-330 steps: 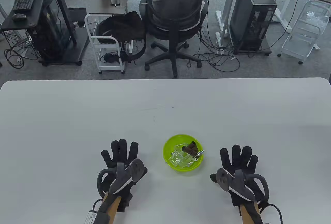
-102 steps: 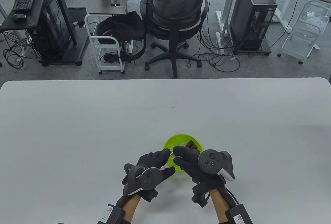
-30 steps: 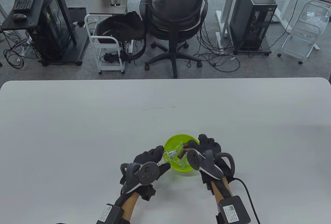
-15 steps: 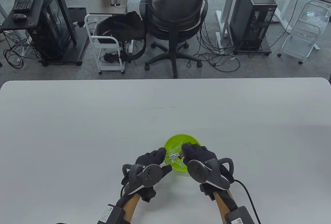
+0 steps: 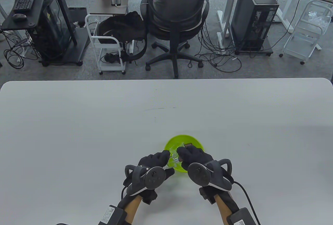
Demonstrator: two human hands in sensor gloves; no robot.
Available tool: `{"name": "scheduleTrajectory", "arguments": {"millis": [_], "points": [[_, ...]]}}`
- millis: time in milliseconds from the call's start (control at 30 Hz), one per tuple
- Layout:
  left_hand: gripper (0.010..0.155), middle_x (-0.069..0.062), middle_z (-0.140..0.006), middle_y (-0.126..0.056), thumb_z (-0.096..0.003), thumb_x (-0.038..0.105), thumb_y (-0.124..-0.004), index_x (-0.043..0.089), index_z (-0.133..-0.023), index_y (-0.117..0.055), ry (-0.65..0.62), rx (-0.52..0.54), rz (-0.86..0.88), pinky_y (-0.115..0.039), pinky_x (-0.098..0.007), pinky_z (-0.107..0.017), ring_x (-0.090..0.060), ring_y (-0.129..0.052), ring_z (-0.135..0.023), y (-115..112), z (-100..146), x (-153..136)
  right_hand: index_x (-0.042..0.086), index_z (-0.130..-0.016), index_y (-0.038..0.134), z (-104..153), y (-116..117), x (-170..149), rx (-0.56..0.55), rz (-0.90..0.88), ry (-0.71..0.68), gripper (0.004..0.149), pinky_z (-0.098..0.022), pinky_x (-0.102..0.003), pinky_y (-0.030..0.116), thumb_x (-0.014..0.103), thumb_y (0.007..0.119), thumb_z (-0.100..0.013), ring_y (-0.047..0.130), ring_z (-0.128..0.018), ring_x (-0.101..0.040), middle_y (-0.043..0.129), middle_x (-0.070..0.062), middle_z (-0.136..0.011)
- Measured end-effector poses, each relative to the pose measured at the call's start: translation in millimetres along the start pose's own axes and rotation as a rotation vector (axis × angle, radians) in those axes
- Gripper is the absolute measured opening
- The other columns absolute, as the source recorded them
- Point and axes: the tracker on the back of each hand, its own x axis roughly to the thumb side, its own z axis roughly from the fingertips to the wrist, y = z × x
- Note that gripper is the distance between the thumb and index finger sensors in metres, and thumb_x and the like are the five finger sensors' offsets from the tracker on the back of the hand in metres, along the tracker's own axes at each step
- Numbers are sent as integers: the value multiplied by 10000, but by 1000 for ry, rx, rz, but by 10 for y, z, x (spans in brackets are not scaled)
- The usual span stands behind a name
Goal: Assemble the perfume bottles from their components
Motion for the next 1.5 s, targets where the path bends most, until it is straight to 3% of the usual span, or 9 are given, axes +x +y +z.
{"name": "scheduleTrajectory", "arguments": {"millis": [333,600,833,1000,1067,1167,1300,1500], "points": [[723,-48,-884,-907,-413,598,-829,189,-999,-723,-28,7,19,-826,-346,-568,-199,-1000,-642,17,6,24,244,-1055,654,-22,-15,-66,50,-170,-18,497,-618,-348,894,299,708,-564,975,-770,-172,798,-106,-1008],[712,-97,-907,-903,-422,527,-850,146,-1010,-722,-46,-37,17,-847,-348,-567,-219,-1019,-647,21,-8,58,215,-1025,696,-25,19,-30,46,-136,-18,501,-560,-322,927,299,717,-532,1007,-688,-140,854,-108,-941],[687,-134,-875,-930,-416,485,-874,108,-979,-764,-64,-2,50,-861,-361,-537,-252,-1039,-606,72,-8,88,184,-1002,721,-31,-9,48,40,-141,-16,503,-525,-319,934,289,708,-511,1016,-627,-125,884,-128,-882],[695,-95,-891,-918,-422,522,-879,160,-997,-730,-11,-90,26,-874,-338,-541,-220,-1046,-622,31,-54,62,204,-1030,692,-22,39,68,46,-127,-33,499,-559,-321,918,315,702,-544,1000,-674,-130,859,-111,-925],[716,-83,-938,-880,-440,525,-873,262,-1051,-606,37,-155,45,-863,-347,-574,-224,-1028,-676,7,-84,50,194,-1053,661,-19,36,99,49,-133,-40,496,-592,-346,892,345,688,-581,977,-722,-154,823,-106,-966],[714,-83,-937,-882,-444,537,-867,277,-1054,-604,57,-118,119,-862,-354,-573,-228,-1027,-680,2,-103,-17,232,-1109,570,-8,-30,90,46,-42,-36,553,-630,-386,843,434,633,-598,916,-852,-227,733,-121,-1073],[713,-83,-953,-871,-450,548,-850,272,-1055,-593,125,-87,162,-849,-376,-591,-252,-1013,-714,-13,-84,-195,211,-1170,452,89,-129,-163,-53,133,54,676,-734,-562,697,518,603,-587,711,-1039,-451,553,-222,-1192],[705,-106,-1036,-791,-455,576,-828,277,-1052,-601,203,-71,228,-794,-440,-651,-306,-935,-841,0,-71,-406,173,-1198,284,349,10,-685,76,283,231,804,-777,-709,470,592,567,-573,434,-1085,-627,328,-328,-1224]]}}
